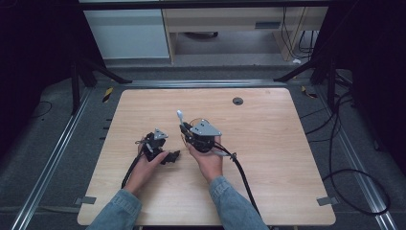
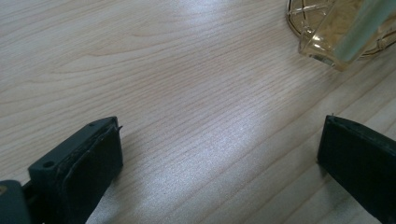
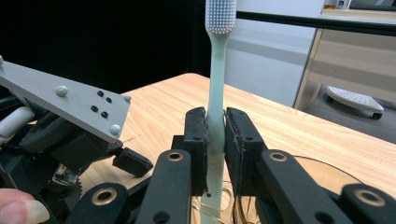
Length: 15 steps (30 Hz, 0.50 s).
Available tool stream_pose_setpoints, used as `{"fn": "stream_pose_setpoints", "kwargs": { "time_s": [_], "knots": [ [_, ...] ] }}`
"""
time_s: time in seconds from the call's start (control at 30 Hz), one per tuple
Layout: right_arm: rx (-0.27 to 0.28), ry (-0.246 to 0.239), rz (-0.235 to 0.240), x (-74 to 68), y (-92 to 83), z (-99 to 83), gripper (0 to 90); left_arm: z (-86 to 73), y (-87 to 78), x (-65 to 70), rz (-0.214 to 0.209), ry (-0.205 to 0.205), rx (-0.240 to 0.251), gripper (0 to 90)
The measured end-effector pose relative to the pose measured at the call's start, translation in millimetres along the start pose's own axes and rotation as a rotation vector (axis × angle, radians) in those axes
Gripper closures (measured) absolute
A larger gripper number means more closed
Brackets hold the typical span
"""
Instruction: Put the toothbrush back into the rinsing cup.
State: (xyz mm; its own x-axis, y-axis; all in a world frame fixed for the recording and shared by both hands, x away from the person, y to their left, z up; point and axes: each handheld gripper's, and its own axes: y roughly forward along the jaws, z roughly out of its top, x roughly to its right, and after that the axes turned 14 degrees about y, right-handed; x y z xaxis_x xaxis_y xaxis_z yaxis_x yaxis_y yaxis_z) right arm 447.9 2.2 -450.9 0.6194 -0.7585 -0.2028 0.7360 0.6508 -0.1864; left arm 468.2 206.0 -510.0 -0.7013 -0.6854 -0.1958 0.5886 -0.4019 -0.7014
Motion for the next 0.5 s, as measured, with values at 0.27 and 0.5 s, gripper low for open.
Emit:
{"fn": "stream_pose_setpoints", "kwargs": {
  "time_s": [0.27, 0.5],
  "knots": [
    [0.014, -0.003, 0.001, 1.0, -0.7, -2.1, 79.3, 0.0, 0.0, 0.0, 0.001, 0.001, 0.0, 0.0],
    [0.034, -0.006, -0.001, 0.1, -0.8, -6.2, 79.3, 0.0, 0.1, 0.0, 0.0, 0.0, 0.0, 0.0]
  ]
}}
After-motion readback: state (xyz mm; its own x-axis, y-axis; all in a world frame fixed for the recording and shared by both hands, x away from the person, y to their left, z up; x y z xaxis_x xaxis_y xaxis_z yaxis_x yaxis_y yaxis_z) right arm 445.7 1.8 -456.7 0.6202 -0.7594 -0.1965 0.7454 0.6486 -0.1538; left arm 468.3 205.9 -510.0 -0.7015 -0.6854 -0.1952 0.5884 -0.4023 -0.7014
